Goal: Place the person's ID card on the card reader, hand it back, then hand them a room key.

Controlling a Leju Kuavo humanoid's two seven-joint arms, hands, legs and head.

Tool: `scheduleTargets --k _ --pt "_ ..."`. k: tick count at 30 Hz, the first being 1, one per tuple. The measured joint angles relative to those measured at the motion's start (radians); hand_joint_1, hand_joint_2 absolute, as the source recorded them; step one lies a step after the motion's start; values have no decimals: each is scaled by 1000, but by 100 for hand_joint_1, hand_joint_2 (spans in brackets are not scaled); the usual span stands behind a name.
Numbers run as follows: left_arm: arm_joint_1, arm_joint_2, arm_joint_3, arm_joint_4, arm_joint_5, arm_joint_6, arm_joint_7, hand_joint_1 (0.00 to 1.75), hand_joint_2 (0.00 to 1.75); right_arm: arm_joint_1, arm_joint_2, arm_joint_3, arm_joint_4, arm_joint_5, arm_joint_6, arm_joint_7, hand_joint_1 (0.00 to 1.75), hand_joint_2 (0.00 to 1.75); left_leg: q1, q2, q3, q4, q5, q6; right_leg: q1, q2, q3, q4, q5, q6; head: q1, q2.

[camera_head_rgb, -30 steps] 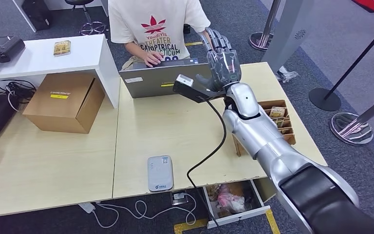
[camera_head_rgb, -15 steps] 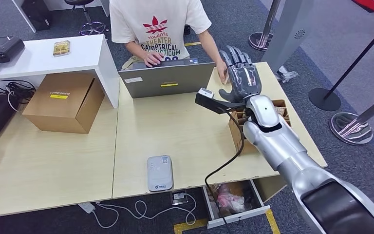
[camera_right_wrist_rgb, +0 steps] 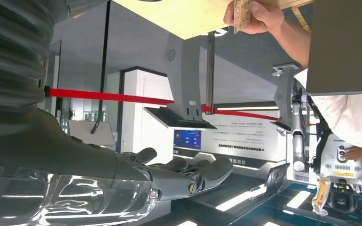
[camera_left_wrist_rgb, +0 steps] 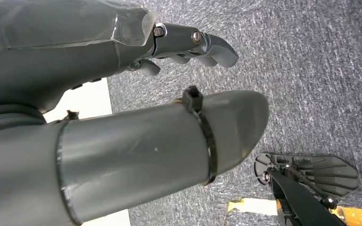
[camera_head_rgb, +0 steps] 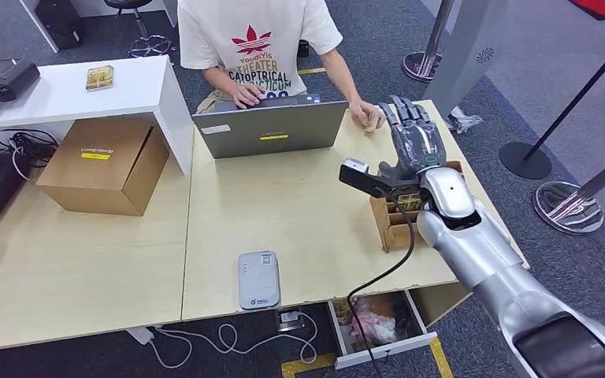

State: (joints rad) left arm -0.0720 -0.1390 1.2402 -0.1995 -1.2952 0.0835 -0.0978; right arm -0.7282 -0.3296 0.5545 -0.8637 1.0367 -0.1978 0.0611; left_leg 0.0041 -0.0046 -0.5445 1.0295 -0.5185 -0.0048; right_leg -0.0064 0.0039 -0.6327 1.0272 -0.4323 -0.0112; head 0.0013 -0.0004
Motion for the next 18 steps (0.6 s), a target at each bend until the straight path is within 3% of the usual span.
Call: scheduleTargets --k 4,7,8,11,12,18 --pt "0 0 0 0 6 3 3 0 0 10 -4 -13 -19 9 10 0 6 175 0 0 0 0 0 0 0 0 0 0 0 0 0 0" --pt "0 0 0 0 10 7 4 0 0 13 -4 -18 -25 15 17 -3 15 175 0 0 0 0 0 0 0 0 0 0 0 0 0 0" --pt "0 0 0 0 11 8 4 0 0 14 -5 -18 -26 15 19 -4 25 175 0 0 0 0 0 0 0 0 0 0 0 0 0 0" --pt "0 0 0 0 12 10 3 0 0 15 -5 -20 -28 16 21 -8 87 175 0 0 0 0 0 0 0 0 0 0 0 0 0 0" --pt "0 0 0 0 12 11 2 0 0 15 -5 -21 -28 16 22 -10 96 175 0 0 0 0 0 0 0 0 0 0 0 0 0 0" --pt "0 0 0 0 12 13 -5 0 0 16 -10 -29 -28 14 27 -20 69 175 0 0 0 0 0 0 0 0 0 0 0 0 0 0"
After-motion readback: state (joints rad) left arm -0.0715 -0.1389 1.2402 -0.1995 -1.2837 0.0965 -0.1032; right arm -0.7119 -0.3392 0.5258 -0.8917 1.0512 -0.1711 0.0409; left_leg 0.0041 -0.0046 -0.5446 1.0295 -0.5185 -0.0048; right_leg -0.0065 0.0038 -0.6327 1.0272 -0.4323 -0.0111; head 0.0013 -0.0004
